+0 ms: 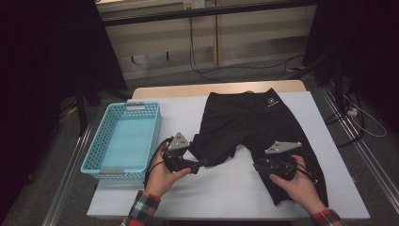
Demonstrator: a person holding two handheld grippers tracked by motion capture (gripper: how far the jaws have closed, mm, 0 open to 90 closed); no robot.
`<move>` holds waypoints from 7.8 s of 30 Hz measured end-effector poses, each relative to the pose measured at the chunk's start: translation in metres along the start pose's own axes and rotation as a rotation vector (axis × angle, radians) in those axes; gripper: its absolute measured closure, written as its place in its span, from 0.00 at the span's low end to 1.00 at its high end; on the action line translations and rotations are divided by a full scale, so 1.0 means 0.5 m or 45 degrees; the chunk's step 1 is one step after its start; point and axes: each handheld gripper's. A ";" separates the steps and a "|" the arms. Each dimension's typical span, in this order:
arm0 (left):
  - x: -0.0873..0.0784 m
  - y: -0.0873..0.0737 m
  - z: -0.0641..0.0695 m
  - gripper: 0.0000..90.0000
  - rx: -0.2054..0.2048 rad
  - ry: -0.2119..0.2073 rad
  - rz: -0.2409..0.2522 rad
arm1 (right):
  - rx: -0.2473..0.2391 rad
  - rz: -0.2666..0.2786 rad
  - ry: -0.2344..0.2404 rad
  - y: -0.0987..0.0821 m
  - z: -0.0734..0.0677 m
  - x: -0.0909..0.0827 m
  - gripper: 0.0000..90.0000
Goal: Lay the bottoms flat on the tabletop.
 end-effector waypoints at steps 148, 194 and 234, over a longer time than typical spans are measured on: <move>-0.031 -0.022 -0.025 0.14 -0.074 0.070 0.029 | -0.095 0.138 0.102 0.075 -0.068 0.105 0.47; -0.015 -0.028 -0.018 0.20 -0.069 0.051 0.015 | 0.082 0.256 0.194 0.106 -0.022 0.103 1.00; -0.020 -0.010 0.007 1.00 -0.119 -0.140 -0.023 | 0.072 0.260 0.178 0.097 -0.023 0.060 1.00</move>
Point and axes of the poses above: each handheld gripper's, and its own axes: x roughly forward along the jaws, y roughly out of its top, z roughly to its right, and after that the axes turned 10 degrees about z, right-handed
